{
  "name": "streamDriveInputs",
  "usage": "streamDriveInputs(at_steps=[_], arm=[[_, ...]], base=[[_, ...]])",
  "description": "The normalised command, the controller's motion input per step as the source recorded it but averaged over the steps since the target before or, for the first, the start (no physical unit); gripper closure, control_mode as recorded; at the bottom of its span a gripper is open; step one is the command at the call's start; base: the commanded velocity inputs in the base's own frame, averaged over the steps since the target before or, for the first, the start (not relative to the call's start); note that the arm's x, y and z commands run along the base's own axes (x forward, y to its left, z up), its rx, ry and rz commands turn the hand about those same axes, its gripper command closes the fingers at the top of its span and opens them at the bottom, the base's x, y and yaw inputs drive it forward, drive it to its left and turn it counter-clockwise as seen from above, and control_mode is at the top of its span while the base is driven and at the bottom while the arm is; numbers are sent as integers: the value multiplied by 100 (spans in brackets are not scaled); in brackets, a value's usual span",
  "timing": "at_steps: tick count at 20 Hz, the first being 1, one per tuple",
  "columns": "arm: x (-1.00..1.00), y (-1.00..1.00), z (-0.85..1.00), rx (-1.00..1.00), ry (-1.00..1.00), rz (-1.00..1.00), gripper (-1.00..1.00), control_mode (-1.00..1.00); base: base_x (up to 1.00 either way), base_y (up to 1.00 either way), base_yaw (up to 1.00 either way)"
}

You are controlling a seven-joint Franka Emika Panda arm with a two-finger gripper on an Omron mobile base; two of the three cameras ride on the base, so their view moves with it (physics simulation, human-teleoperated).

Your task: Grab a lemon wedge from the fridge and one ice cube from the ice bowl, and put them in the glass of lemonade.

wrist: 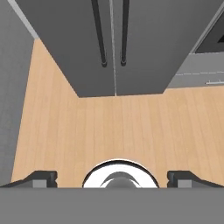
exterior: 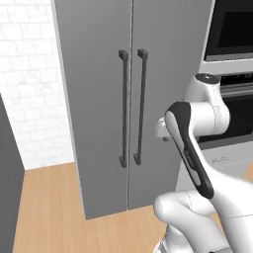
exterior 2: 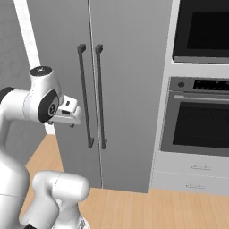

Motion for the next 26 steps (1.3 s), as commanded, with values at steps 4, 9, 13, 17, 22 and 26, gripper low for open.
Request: streamDriveInputs(at_steps=[4,9,13,17,22,26], arm=[[0,0,0,0,0,0,-100,100],[-8,0,17,0,-16,1,-100,-100],[1,0,88,0,-65,5,-100,-100],[62,-11,71,1,-47,12,-100,-100],[100,0,15,0,-26,6,-100,-100],[100,23,-45,-1,2,0,-100,-100]], base=[[0,0,0],[0,0,0],[0,0,0],[0,0,0],[0,0,0],[0,0,0]])
